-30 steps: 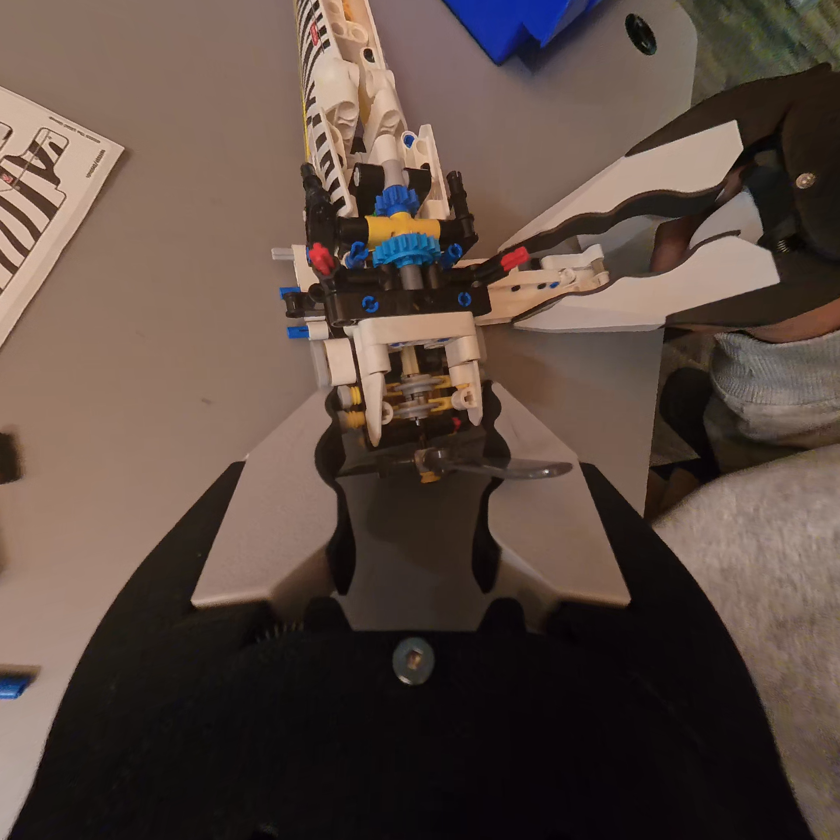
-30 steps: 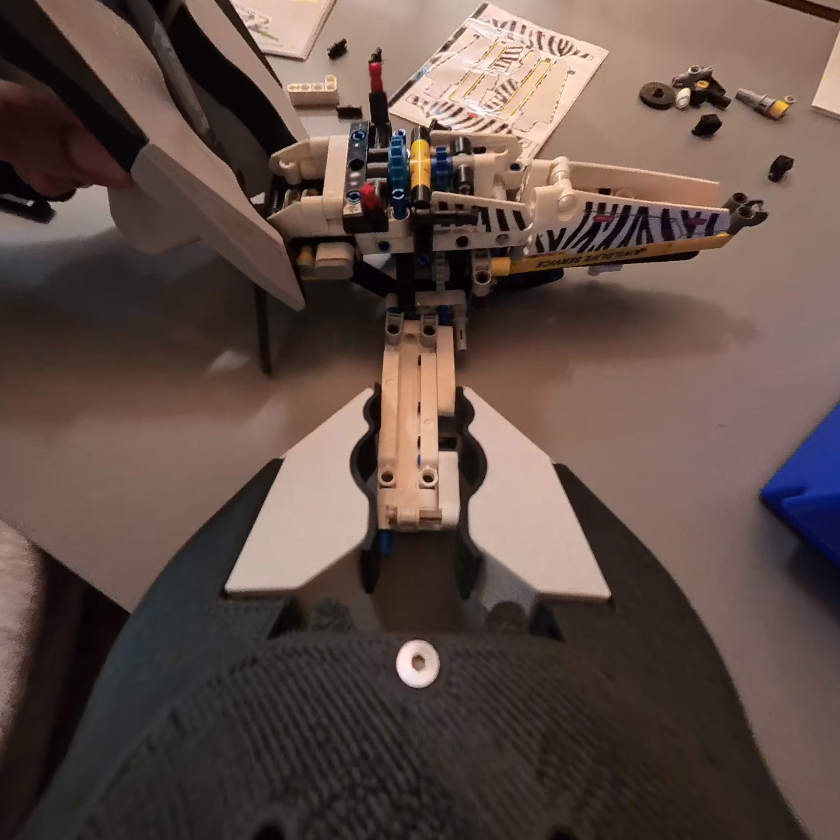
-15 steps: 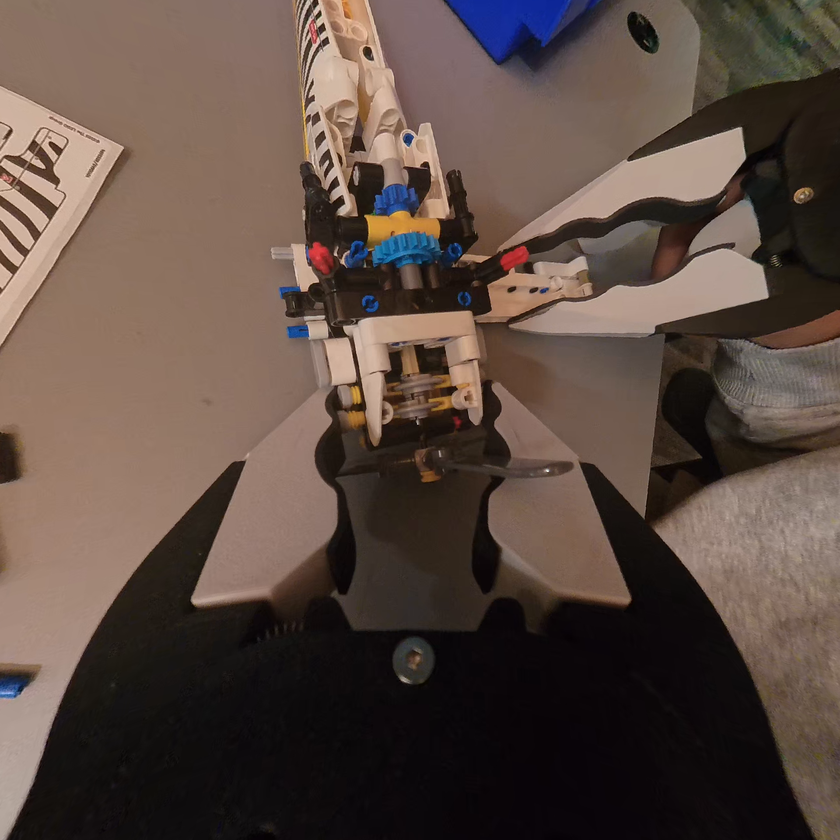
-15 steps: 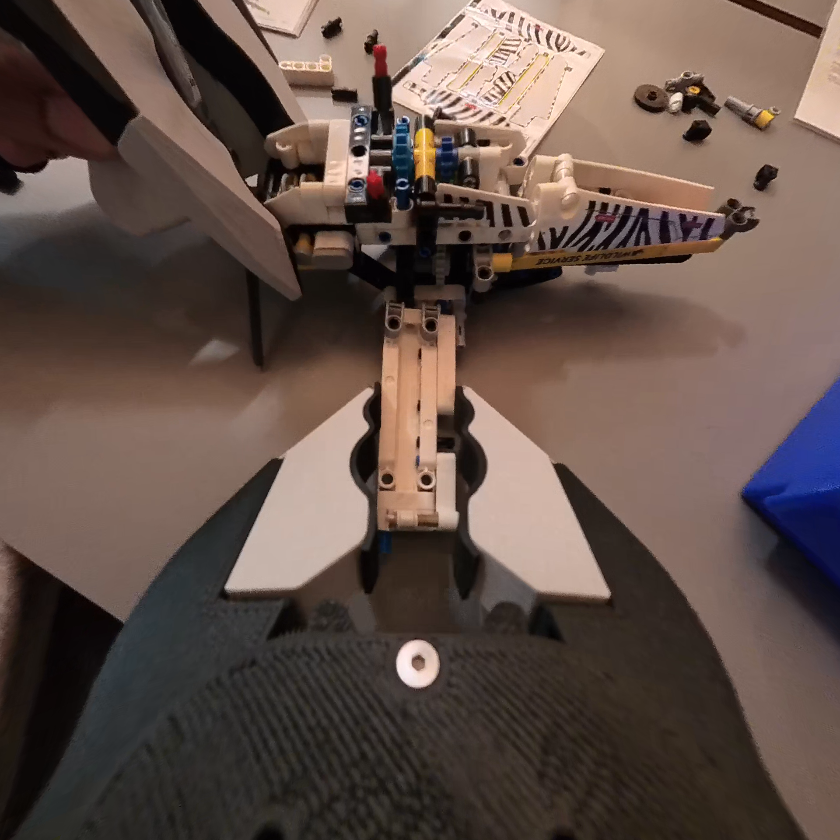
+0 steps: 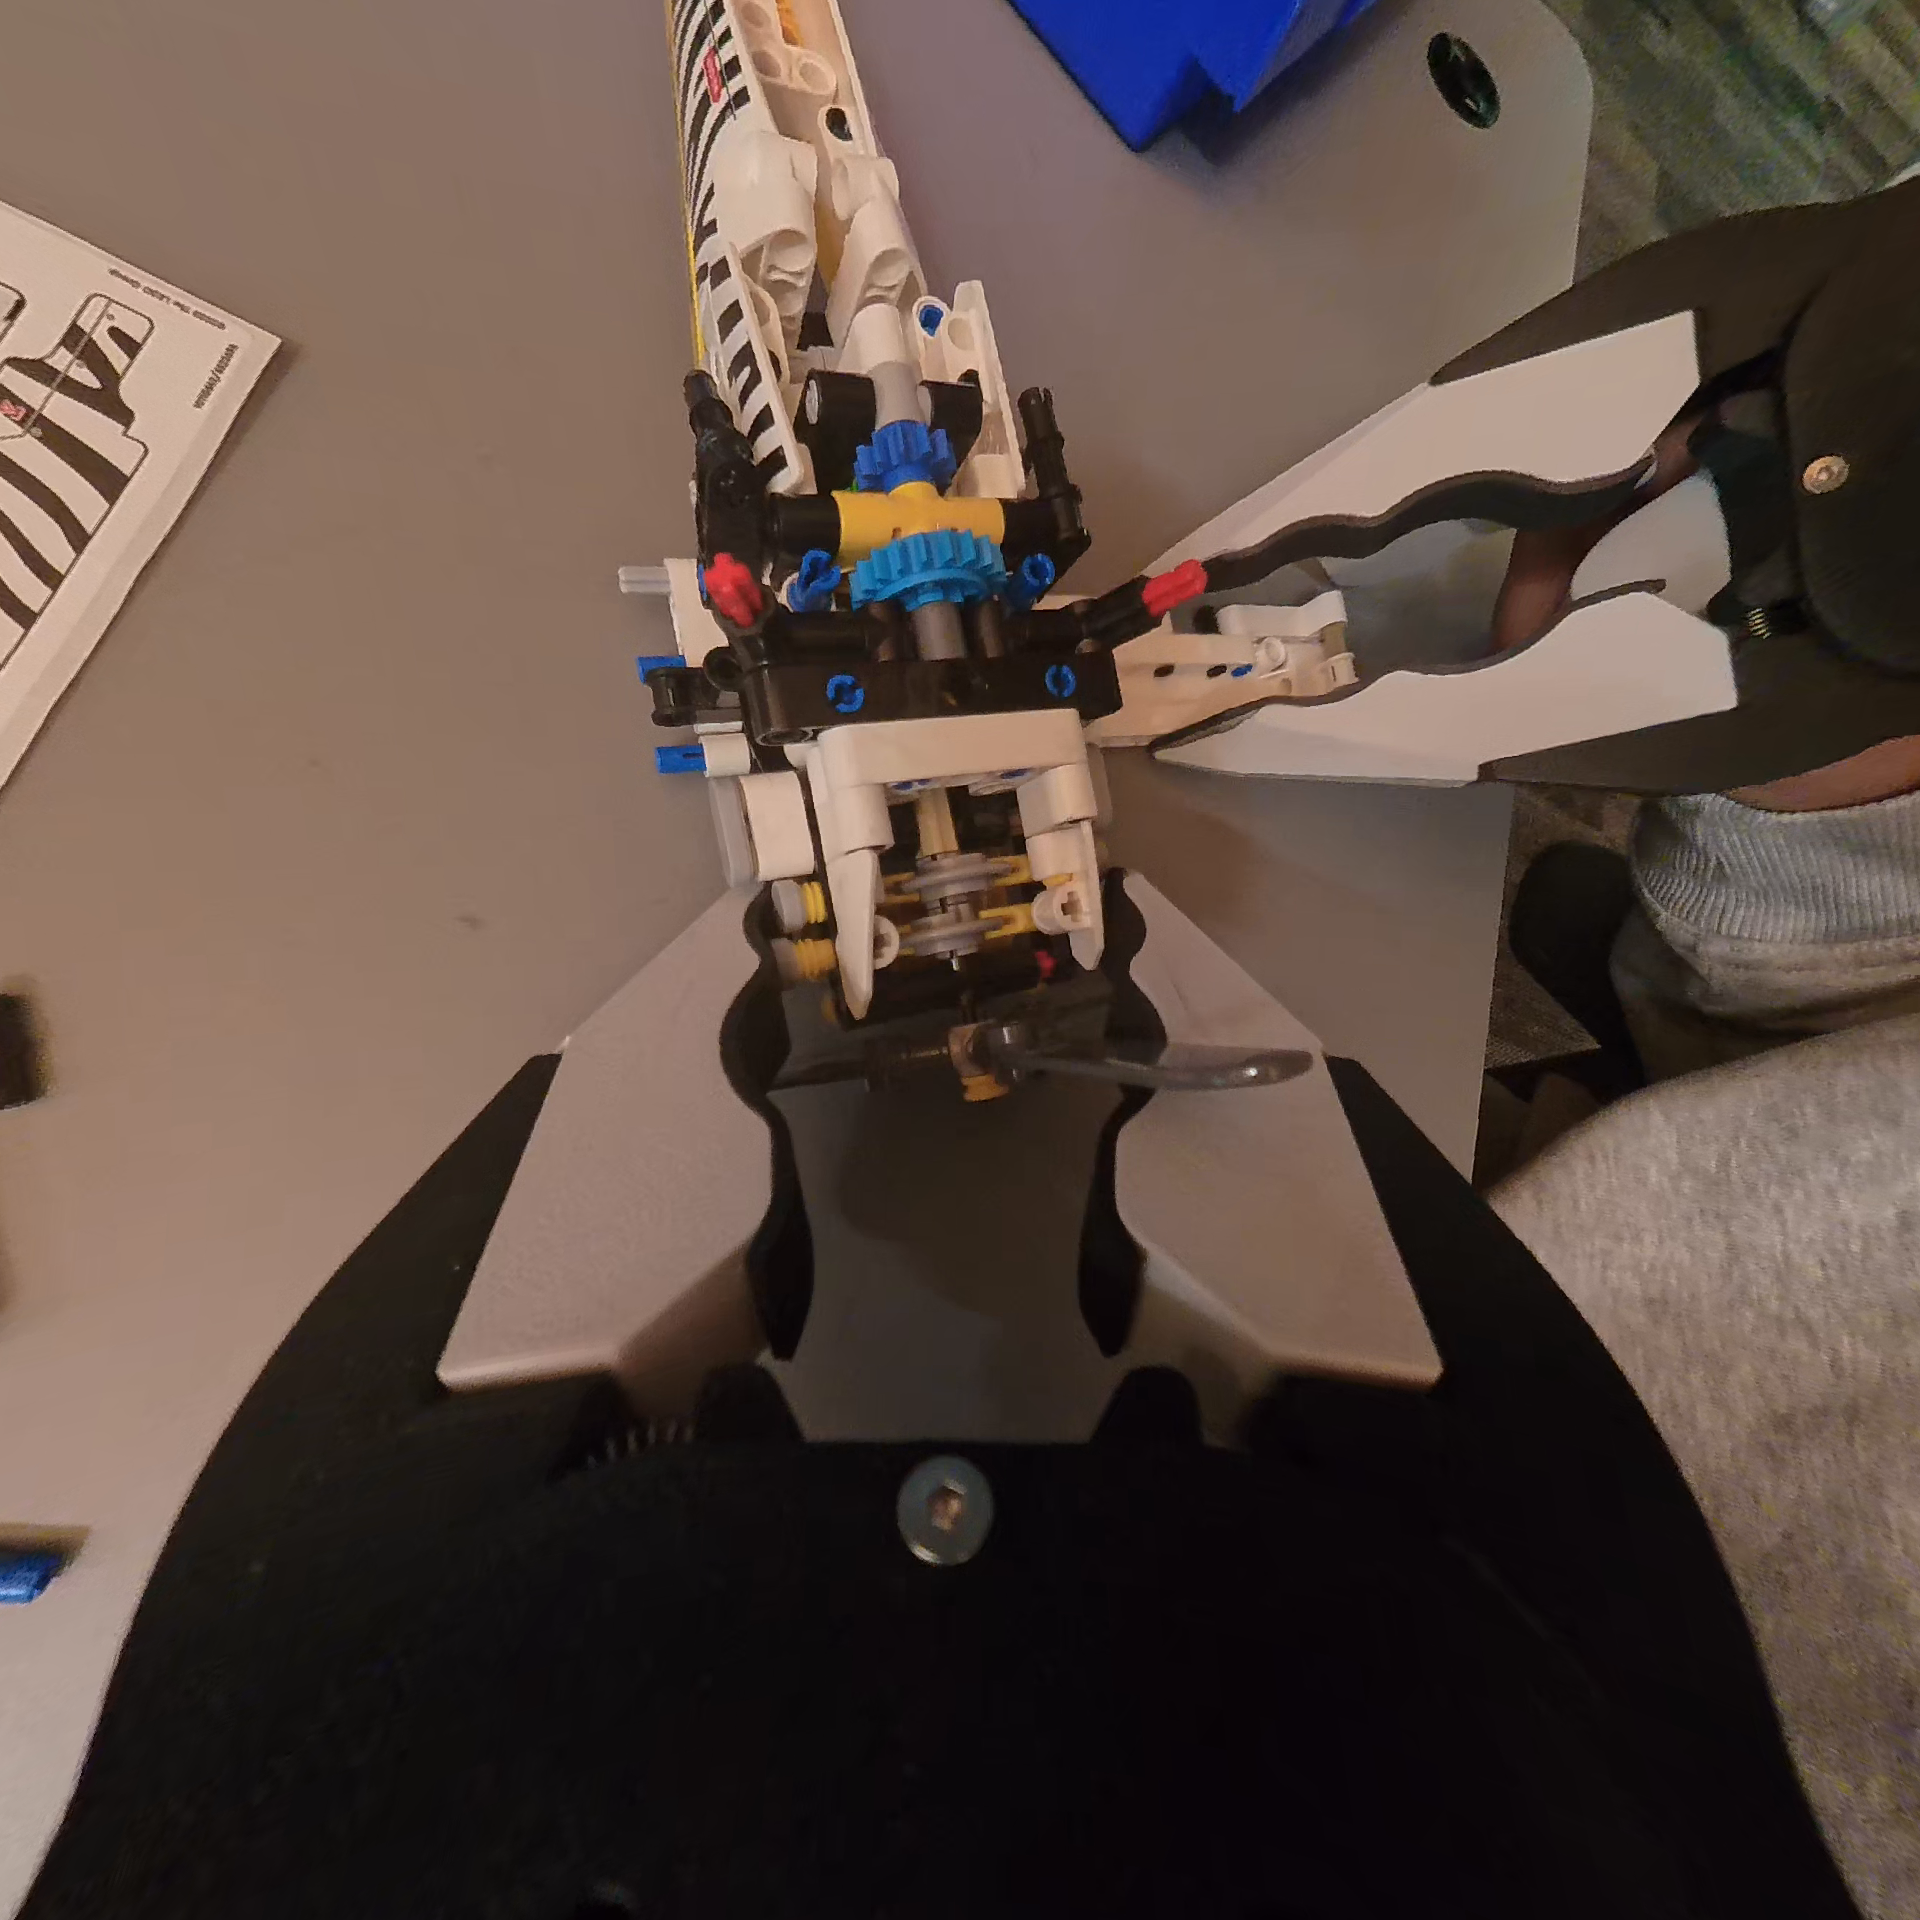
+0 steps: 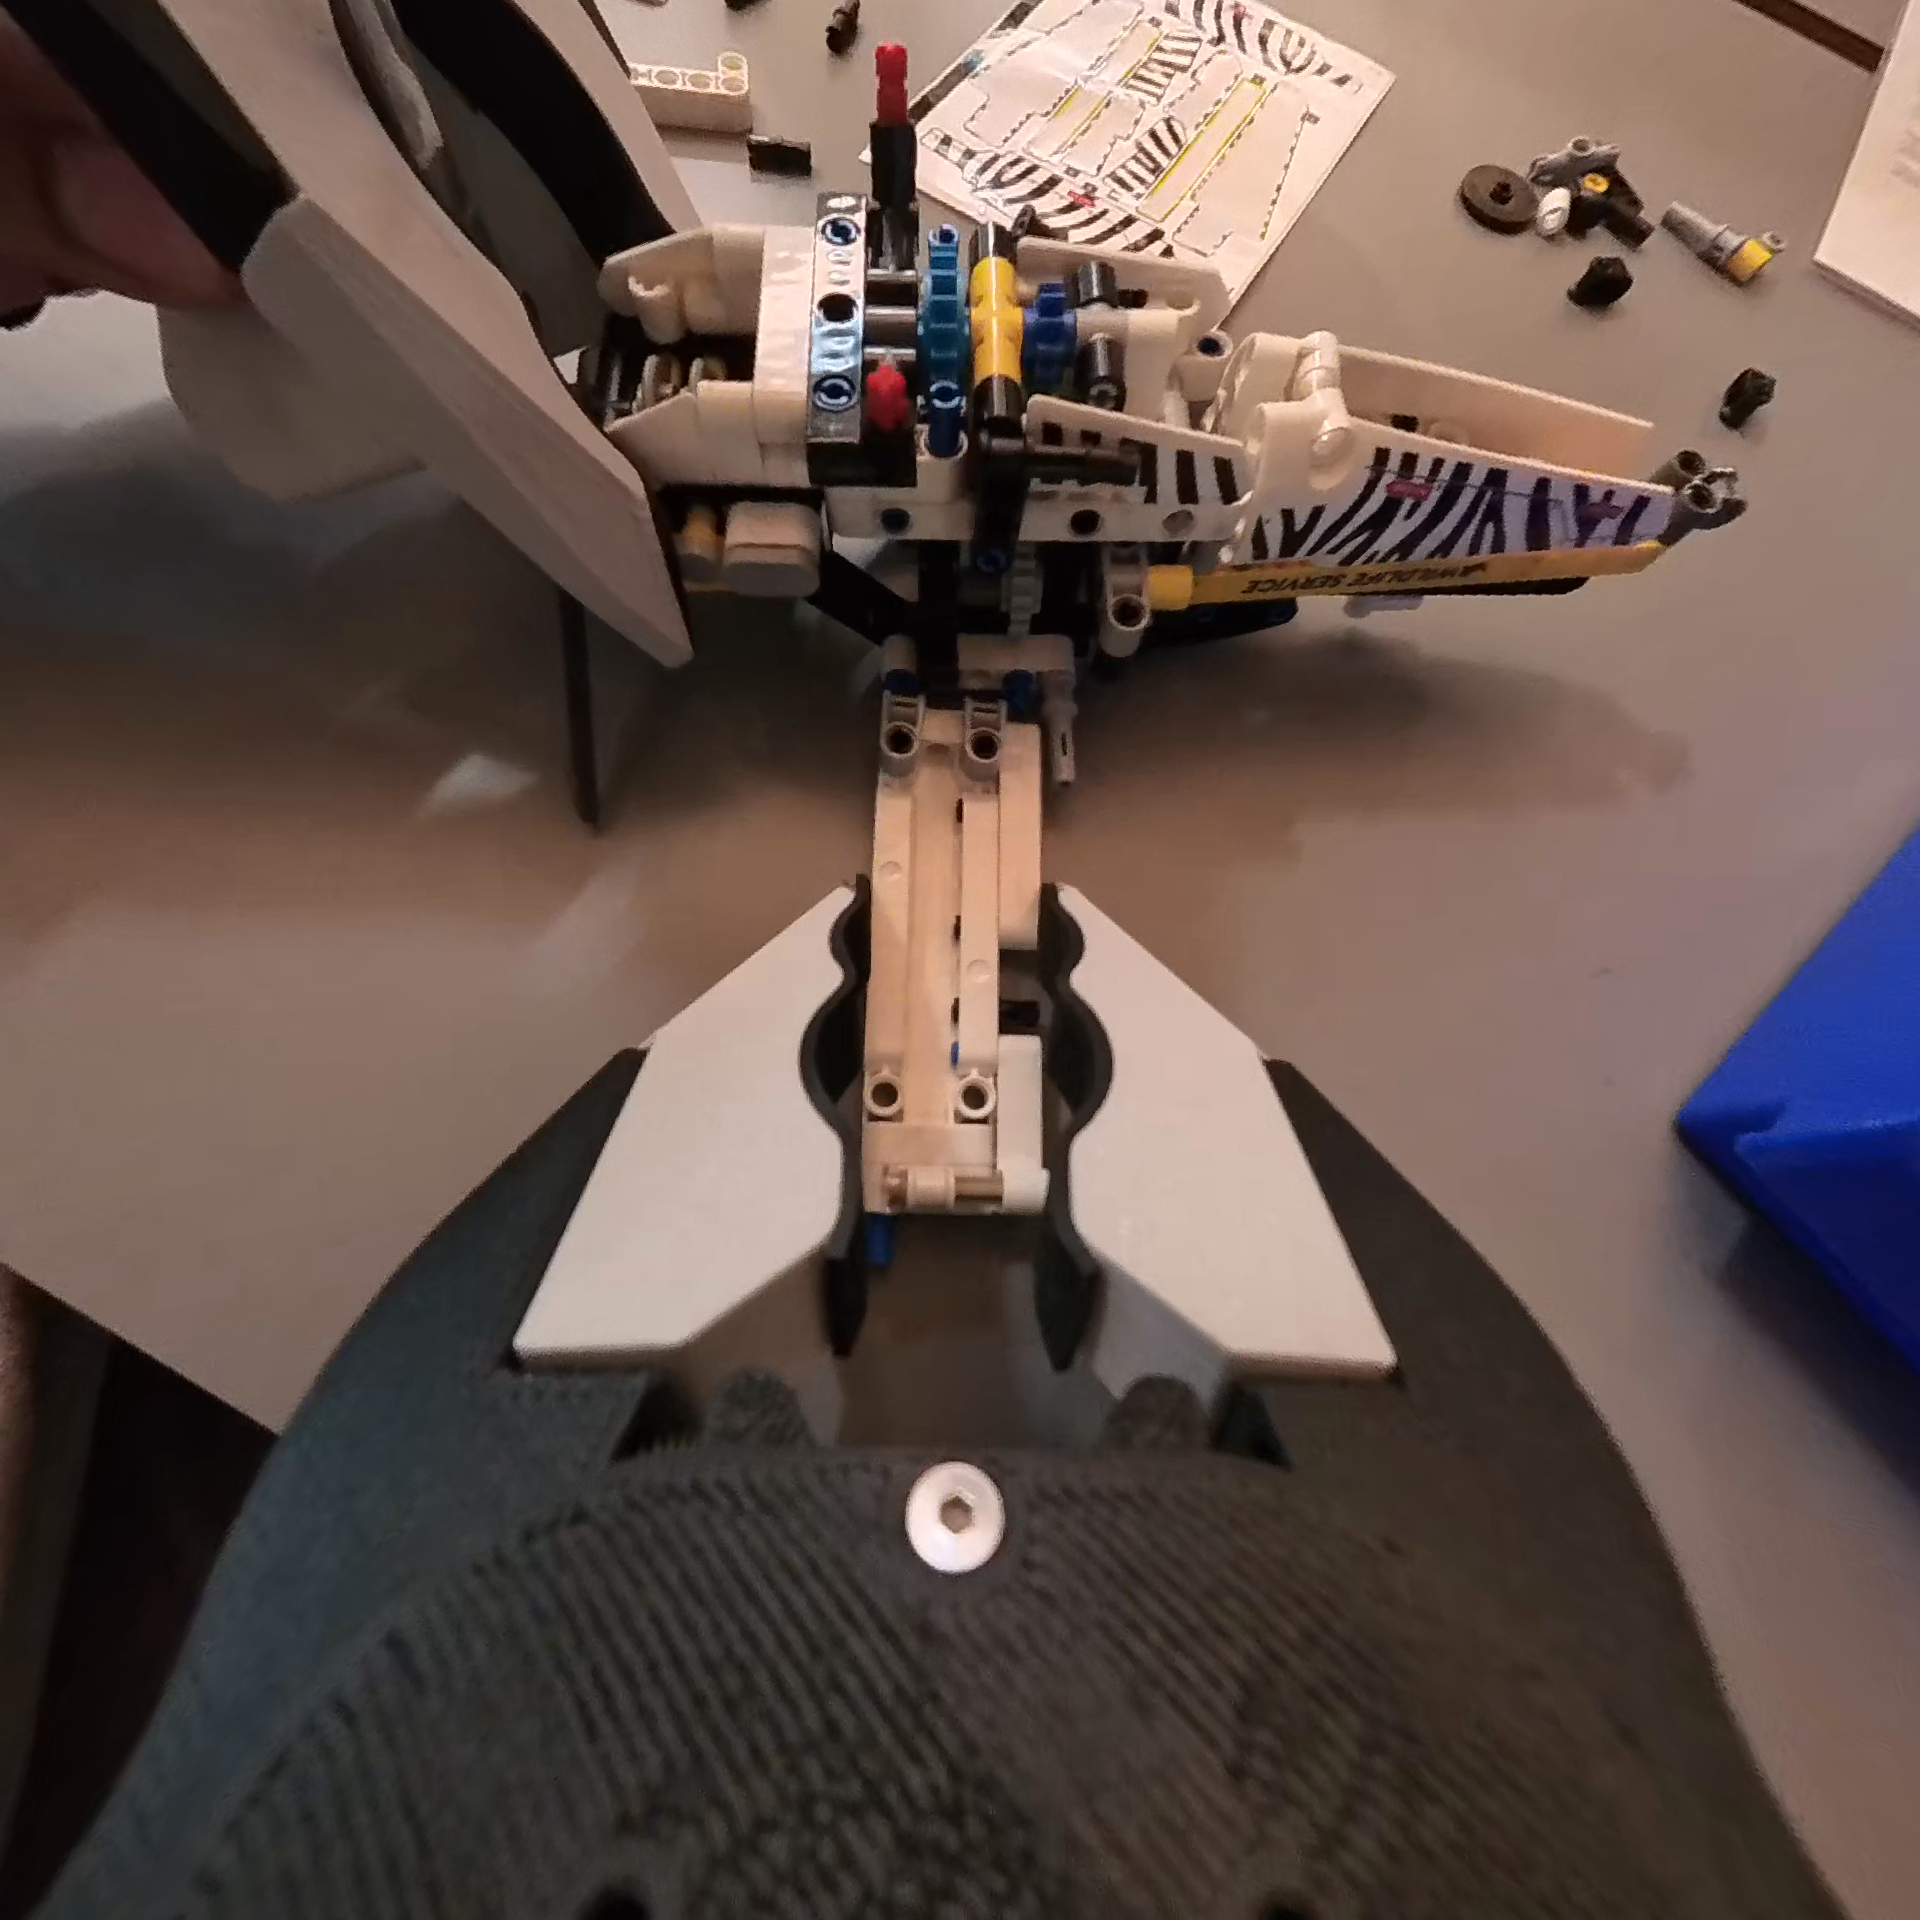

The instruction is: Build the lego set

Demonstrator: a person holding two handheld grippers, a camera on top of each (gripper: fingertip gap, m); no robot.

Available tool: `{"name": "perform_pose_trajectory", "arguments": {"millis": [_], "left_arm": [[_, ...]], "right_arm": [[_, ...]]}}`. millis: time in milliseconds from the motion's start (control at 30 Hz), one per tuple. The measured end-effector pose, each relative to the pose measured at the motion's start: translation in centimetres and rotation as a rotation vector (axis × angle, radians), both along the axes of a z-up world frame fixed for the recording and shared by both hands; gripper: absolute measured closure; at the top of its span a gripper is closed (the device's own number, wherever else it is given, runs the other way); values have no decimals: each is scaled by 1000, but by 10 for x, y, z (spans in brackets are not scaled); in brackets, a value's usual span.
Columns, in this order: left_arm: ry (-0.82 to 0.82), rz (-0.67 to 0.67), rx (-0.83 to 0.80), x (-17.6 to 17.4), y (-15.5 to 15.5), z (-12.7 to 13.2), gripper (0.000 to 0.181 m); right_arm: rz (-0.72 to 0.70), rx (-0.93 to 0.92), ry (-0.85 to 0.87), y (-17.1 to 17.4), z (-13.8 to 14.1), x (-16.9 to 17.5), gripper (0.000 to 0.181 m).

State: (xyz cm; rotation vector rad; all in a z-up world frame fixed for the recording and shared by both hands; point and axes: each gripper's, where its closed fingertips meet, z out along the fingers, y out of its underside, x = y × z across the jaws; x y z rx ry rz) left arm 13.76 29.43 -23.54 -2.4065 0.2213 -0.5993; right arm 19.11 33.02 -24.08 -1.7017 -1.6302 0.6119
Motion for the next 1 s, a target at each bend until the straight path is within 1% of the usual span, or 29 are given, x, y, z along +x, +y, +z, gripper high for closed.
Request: {"name": "perform_pose_trajectory", "arguments": {"millis": [1000], "left_arm": [[7, -19, 5, 1, -1, 0, 124]], "right_arm": [[15, 25, 30, 3, 3, -2, 150]]}}
